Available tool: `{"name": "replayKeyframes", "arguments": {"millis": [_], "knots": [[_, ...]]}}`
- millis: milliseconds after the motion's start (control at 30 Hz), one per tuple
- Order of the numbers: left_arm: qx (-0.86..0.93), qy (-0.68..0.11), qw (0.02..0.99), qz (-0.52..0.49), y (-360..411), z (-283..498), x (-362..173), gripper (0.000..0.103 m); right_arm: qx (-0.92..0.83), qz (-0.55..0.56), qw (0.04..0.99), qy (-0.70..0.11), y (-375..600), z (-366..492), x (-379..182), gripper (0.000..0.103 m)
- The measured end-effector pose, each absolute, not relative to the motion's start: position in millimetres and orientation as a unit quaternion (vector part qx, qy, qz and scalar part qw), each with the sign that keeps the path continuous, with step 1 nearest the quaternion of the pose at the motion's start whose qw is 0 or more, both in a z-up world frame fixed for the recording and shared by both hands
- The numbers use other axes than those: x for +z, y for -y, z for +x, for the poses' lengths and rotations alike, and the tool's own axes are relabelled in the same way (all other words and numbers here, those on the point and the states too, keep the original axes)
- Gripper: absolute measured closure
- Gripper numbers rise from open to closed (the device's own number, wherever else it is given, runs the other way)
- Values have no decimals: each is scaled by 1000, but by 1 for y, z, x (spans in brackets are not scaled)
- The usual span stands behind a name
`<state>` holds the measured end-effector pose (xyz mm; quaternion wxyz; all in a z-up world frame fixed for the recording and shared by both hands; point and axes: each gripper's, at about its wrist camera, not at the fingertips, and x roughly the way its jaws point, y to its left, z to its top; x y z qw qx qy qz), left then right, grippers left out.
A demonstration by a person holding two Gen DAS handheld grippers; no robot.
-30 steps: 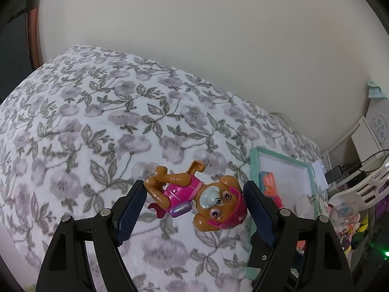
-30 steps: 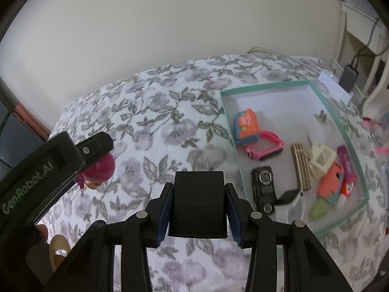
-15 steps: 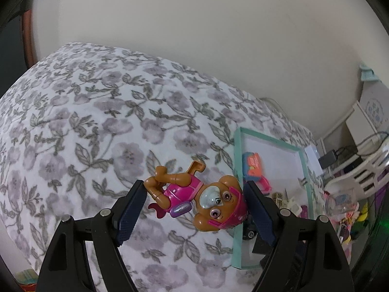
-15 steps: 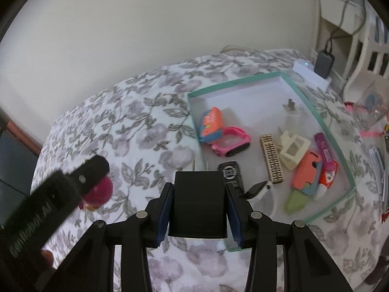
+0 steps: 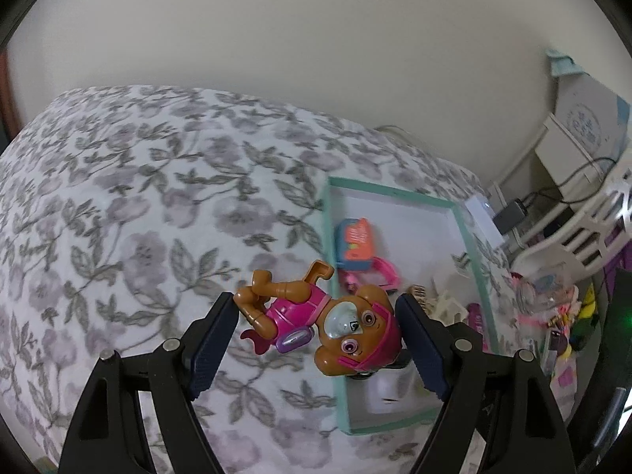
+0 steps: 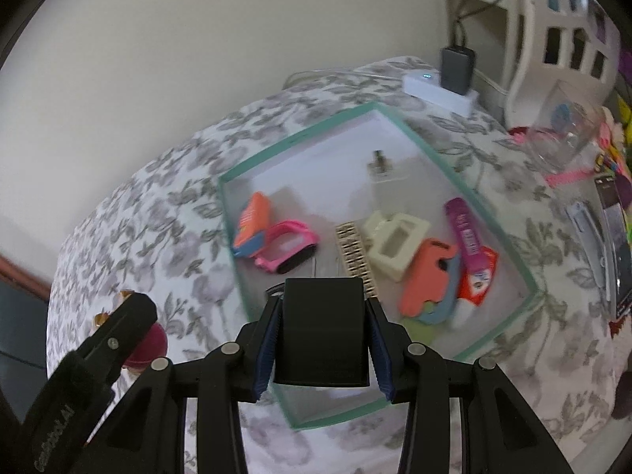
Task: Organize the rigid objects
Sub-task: 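Carry the dog figurine and black charger over the tray with both grippers, then lower the dog figurine and black charger into the tray and open both grippers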
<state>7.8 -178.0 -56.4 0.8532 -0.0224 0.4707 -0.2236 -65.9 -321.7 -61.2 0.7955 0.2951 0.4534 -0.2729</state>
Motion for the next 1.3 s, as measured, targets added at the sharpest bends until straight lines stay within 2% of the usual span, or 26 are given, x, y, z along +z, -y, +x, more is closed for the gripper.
{"name": "replayKeyframes", "arguments": {"millis": [800,1300], "knots": [[-271,-502,820,37,265,5,-99,21,-358,331,754,-440,400,-104,-81,59],[-268,-513,814,46,277,13,-118,21,-365,334,745,-448,408,-102,-95,59]]}}
